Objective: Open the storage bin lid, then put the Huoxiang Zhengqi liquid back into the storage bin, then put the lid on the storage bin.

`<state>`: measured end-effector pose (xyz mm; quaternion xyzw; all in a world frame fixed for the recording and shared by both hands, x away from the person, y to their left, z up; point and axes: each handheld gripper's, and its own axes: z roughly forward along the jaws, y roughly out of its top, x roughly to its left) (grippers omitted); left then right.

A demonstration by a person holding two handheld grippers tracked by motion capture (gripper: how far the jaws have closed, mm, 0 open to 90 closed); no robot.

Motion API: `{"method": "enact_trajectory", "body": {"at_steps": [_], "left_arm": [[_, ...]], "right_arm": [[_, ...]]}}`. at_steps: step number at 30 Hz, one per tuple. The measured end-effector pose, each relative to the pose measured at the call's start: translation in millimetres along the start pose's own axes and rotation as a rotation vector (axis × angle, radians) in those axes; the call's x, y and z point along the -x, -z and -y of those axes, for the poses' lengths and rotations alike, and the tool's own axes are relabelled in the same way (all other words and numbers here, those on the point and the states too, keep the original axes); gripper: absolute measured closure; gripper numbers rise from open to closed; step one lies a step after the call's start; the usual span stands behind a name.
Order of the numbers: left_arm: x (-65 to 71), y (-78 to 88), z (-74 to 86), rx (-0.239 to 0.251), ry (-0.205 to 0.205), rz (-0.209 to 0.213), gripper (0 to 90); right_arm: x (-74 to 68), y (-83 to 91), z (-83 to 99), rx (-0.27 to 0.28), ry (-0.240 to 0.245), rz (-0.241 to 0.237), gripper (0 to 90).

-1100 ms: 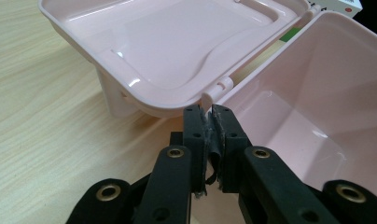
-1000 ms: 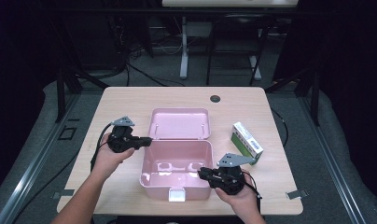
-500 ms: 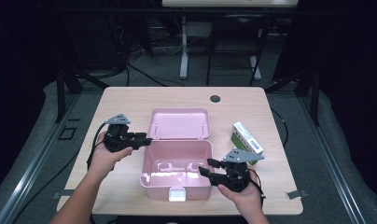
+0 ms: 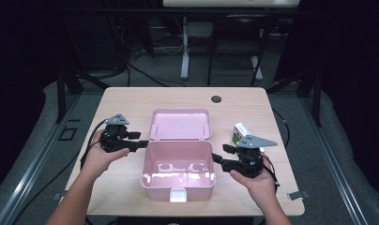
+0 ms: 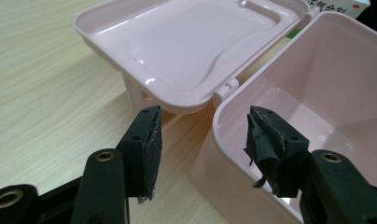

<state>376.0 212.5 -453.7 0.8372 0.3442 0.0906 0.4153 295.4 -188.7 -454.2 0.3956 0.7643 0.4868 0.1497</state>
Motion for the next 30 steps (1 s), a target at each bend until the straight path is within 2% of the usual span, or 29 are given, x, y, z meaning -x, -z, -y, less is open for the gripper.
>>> {"method": "enact_trajectory", "body": {"at_steps": [2,3,4,6,7,10,11,12,13,14,15,18,19,25,27,28,29,30], "left_arm": [[0.5,1.0,-0.3,-0.002,-0.007,-0.009,44.4],[0.8,1.5,-0.4,0.005,-0.009,-0.021,44.5],[0.3,2.6,-1.0,0.002,-0.01,-0.02,44.5],[-0.9,5.6,-1.6,0.025,-0.001,-0.019,44.5],[-2.4,9.5,-1.9,0.019,0.016,-0.01,44.3],[-3.2,12.9,-2.6,0.024,0.026,0.002,43.6],[-4.1,15.8,-3.4,0.031,0.03,0.0,43.0],[-4.1,15.8,-3.4,0.031,0.03,0.0,42.7],[-4.9,17.6,-3.3,0.037,0.034,0.0,42.7],[-4.9,17.6,-3.3,0.037,0.034,0.0,42.7],[-5.8,18.9,-3.6,0.03,0.031,0.004,42.7],[-6.7,20.4,-3.4,0.028,0.039,-0.001,42.7],[-6.9,21.0,-3.5,0.029,0.036,-0.002,42.7],[-6.8,22.3,-4.2,0.028,0.037,0.002,42.7],[-6.0,22.4,-4.6,0.029,0.032,0.001,42.7],[-6.0,22.4,-4.6,0.029,0.032,0.001,42.7],[-5.4,22.0,-4.5,0.036,0.033,-0.002,42.7],[-5.4,22.9,-4.9,0.028,0.032,0.002,42.7]], "right_arm": [[1.9,-0.4,-5.4,-0.022,-0.012,-0.002,41.7],[3.3,-1.6,-11.5,-0.059,-0.026,0.002,39.7],[3.3,-1.6,-11.5,-0.059,-0.026,0.002,39.7],[3.9,-3.2,-17.5,-0.084,0.011,0.019,38.7],[4.6,-6.1,-23.5,-0.116,0.04,0.03,36.7],[6.2,-9.2,-29.2,-0.144,0.058,0.039,36.5],[8.4,-12.8,-34.7,-0.178,0.066,0.045,35.7],[8.4,-12.8,-34.7,-0.178,0.066,0.045,35.7],[12.3,-16.4,-39.7,-0.207,0.069,0.052,35.7],[12.3,-16.4,-39.7,-0.207,0.069,0.052,35.7],[17.2,-19.8,-44.4,-0.236,0.041,0.057,35.6],[23.0,-23.2,-48.8,-0.25,0.028,0.063,35.5],[28.3,-26.5,-52.7,-0.273,0.02,0.067,35.2],[37.7,-30.8,-61.8,-0.328,0.011,0.078,34.3],[42.4,-32.2,-66.9,-0.371,0.019,0.091,32.6],[42.4,-32.2,-66.9,-0.371,0.019,0.091,32.6],[46.1,-33.0,-69.6,-0.402,0.019,0.103,32.4],[46.1,-33.0,-69.6,-0.402,0.019,0.103,32.4]]}}
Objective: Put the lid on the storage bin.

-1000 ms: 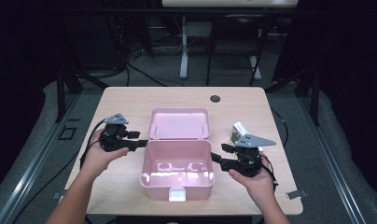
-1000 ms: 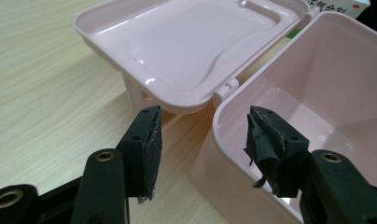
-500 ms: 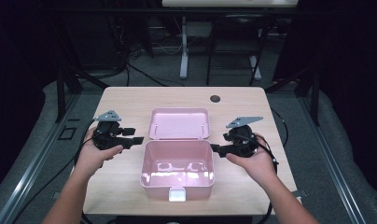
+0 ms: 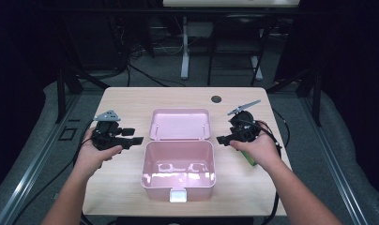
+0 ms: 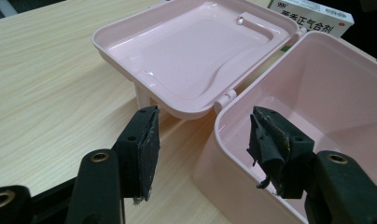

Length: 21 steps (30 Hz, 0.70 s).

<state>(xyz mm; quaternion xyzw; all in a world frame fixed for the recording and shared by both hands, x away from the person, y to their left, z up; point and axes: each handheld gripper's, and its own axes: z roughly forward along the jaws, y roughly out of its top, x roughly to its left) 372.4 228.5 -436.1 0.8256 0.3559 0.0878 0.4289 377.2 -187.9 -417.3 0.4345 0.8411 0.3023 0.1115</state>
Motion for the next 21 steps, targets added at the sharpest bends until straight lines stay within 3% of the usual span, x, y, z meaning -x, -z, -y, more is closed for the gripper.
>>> {"method": "enact_trajectory", "body": {"at_steps": [14,19,21], "left_arm": [[-1.4,8.6,3.1,0.016,0.005,-0.018,42.7],[-1.5,10.4,4.2,0.021,0.008,-0.024,42.7],[-2.4,11.4,4.4,0.013,0.009,-0.024,42.7]], "right_arm": [[27.3,-11.2,-19.8,-0.166,-0.004,0.061,33.6],[38.2,-16.1,-26.6,-0.221,-0.036,0.085,35.4],[45.4,-19.8,-29.2,-0.267,-0.035,0.101,37.3]]}}
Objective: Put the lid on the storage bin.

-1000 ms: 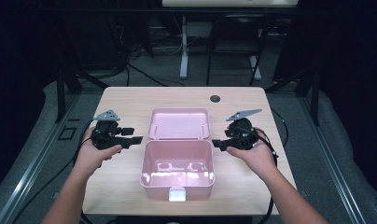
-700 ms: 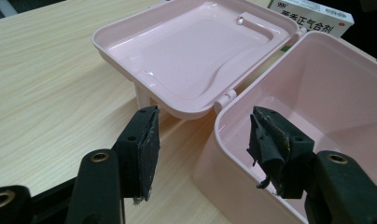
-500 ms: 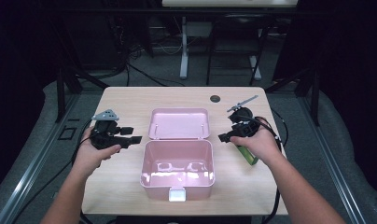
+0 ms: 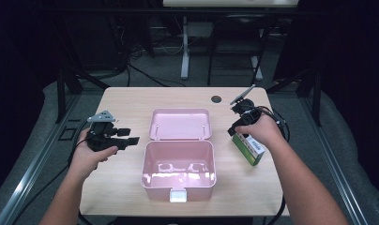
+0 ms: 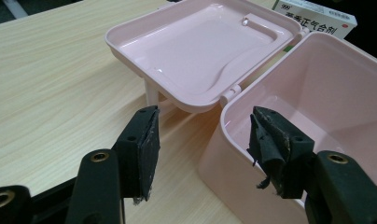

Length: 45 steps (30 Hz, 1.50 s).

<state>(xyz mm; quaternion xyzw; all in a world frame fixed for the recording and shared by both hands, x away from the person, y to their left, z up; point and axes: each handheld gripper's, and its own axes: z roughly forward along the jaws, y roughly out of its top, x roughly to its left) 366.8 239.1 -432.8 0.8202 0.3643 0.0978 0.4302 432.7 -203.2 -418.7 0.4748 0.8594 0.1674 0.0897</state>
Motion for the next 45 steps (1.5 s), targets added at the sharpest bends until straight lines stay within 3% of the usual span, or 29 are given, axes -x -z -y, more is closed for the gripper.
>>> {"method": "enact_trajectory", "body": {"at_steps": [6,8,11,25,36,37,38,39,40,41,45], "left_arm": [[0.1,-1.1,0.1,-0.003,0.001,0.001,42.7],[-0.1,-1.6,0.1,-0.006,-0.004,0.002,42.7],[-0.1,-1.7,0.2,-0.007,-0.002,0.001,42.7],[-1.0,-2.6,0.7,-0.008,0.002,-0.003,42.8],[-2.1,-2.8,0.9,-0.018,0.003,-0.009,42.8],[-1.2,-3.6,1.4,-0.008,0.006,-0.026,42.7],[-2.1,-3.6,1.3,-0.01,0.005,-0.009,42.8],[-1.3,-3.8,1.4,-0.008,0.006,-0.025,42.8],[-2.0,-3.8,1.4,-0.009,0.008,-0.008,42.8],[-1.3,-4.1,1.5,-0.005,0.009,-0.024,42.8],[-2.9,-3.6,1.4,-0.013,0.01,-0.007,42.8]], "right_arm": [[9.5,-5.1,-4.3,-0.045,-0.033,0.011,39.9],[13.7,-9.1,-5.3,-0.09,-0.029,0.043,41.4],[17.5,-12.7,-5.7,-0.114,-0.026,0.069,43.1],[29.4,-29.1,-1.0,-0.201,-0.05,0.116,46.8],[34.5,-36.4,6.4,-0.226,-0.07,0.093,52.6],[34.4,-37.0,6.9,-0.231,-0.074,0.091,53.5],[34.3,-37.8,7.5,-0.234,-0.079,0.088,54.3],[34.7,-38.7,8.2,-0.236,-0.078,0.085,54.7],[34.5,-40.3,8.9,-0.25,-0.079,0.089,56.8],[34.5,-40.3,8.9,-0.25,-0.079,0.089,56.8],[35.1,-40.4,9.6,-0.25,-0.088,0.098,61.1]]}}
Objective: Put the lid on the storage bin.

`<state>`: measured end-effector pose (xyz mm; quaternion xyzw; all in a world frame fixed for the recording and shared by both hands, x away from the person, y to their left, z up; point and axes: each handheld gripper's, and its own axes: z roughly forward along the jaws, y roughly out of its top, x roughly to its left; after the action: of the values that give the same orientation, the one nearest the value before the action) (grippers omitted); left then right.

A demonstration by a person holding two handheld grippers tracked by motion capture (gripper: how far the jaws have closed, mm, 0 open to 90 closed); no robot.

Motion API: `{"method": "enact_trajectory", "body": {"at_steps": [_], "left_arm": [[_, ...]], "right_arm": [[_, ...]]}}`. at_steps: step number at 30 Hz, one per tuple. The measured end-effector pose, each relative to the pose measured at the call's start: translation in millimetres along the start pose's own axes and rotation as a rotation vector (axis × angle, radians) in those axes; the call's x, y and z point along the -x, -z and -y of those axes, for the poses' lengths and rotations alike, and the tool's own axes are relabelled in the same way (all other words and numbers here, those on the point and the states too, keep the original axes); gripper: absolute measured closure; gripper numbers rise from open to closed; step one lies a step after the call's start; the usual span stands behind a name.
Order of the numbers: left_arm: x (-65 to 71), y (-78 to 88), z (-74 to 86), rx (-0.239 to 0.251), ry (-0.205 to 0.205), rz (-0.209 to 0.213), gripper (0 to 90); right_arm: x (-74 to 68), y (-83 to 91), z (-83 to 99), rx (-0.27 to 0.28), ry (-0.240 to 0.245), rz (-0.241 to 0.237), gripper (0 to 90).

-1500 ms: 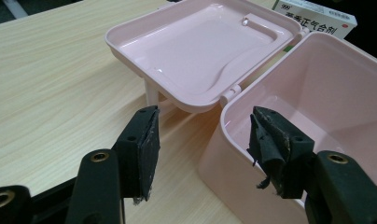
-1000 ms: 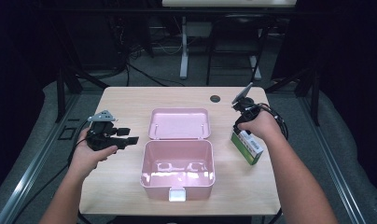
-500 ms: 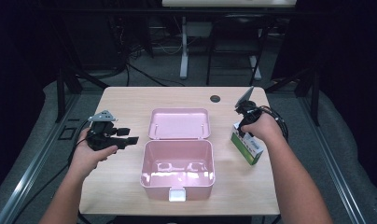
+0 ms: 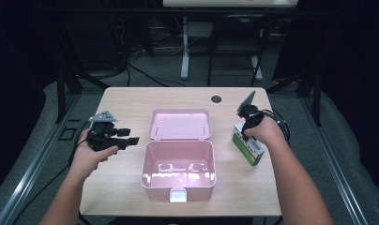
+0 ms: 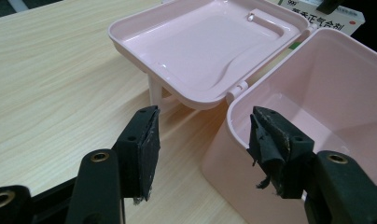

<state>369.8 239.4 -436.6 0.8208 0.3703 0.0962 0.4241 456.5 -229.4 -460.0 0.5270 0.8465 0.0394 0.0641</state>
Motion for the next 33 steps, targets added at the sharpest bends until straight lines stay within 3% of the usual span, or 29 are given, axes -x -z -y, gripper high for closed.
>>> {"method": "enact_trajectory", "body": {"at_steps": [6,11,21,33], "left_arm": [[-1.0,0.0,0.3,-0.002,0.001,0.001,42.8],[-0.9,-0.7,0.2,-0.005,0.0,0.003,42.8],[-0.9,-1.2,0.5,-0.004,0.003,-0.001,42.8],[-2.0,-1.6,0.8,-0.006,0.008,0.002,42.8]], "right_arm": [[-0.8,1.1,2.3,-0.013,-0.003,-0.008,61.8],[-5.6,2.1,6.9,-0.038,0.046,-0.021,61.8],[-7.7,-5.5,5.1,-0.072,0.066,-0.013,59.6],[-5.6,-15.5,4.8,-0.076,0.05,-0.032,59.3]]}}
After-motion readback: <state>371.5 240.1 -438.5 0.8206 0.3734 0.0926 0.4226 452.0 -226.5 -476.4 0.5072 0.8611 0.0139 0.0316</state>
